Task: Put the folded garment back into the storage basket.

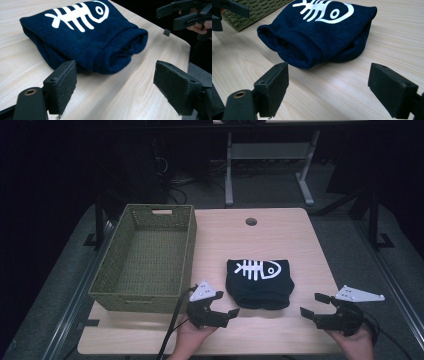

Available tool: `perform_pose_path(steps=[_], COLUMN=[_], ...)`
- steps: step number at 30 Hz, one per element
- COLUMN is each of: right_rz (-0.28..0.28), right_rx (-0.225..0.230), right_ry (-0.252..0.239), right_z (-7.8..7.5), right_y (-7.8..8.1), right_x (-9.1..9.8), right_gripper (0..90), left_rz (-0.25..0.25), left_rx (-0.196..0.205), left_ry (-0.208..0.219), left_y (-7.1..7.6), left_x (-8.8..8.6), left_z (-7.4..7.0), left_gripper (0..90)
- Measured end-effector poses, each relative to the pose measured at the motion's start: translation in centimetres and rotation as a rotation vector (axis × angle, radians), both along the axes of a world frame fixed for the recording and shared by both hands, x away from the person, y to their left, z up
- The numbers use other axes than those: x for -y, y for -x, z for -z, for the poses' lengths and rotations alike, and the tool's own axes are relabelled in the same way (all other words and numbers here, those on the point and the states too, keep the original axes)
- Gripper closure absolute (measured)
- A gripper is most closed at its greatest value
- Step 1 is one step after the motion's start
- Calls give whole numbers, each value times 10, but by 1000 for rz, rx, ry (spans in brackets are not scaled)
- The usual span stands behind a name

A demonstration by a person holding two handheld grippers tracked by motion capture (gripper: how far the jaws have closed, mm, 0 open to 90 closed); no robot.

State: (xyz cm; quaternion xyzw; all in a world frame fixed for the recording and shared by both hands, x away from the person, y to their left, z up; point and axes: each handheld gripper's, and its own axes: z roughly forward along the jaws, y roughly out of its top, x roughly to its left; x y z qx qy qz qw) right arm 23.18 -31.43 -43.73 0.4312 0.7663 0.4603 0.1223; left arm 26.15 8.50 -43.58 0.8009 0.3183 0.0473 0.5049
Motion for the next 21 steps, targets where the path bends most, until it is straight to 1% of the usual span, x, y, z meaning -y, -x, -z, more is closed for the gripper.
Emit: perform_pose_path(steps=[2,5,6,7,12,13,15,18,19,20,21], right_rz=[-2,-8,-11,-14,-11,-9,-9,-23,-23,-25,-25], right_rx=[-2,-12,-15,-16,-29,-33,-25,-39,-43,-43,-43], right_ry=[0,4,4,5,1,1,3,14,14,15,15], right_z=[-1,-2,-3,-3,-6,-7,-9,-12,-13,-13,-13], right_y=[-4,-10,-11,-13,-17,-18,-20,-26,-28,-30,-30], right_x=[0,-2,-3,-3,-4,-4,-5,-8,-9,-9,-9], right_gripper=[165,165,165,165,165,165,166,166,166,166,166], left_rz=[-6,-23,-23,-29,-39,-44,-50,-54,-66,-66,-73], left_rx=[2,-19,-19,-15,-24,-28,-38,-47,-55,-55,-64], left_ry=[-1,4,4,-7,-12,-8,-4,3,3,3,12], left_y=[-3,-11,-11,-13,-19,-20,-24,-27,-30,-30,-31], left_x=[2,5,5,7,10,10,11,11,11,11,10], left_z=[-1,0,0,0,1,2,2,2,3,3,3], left_gripper=[185,185,185,185,185,185,185,185,185,185,185])
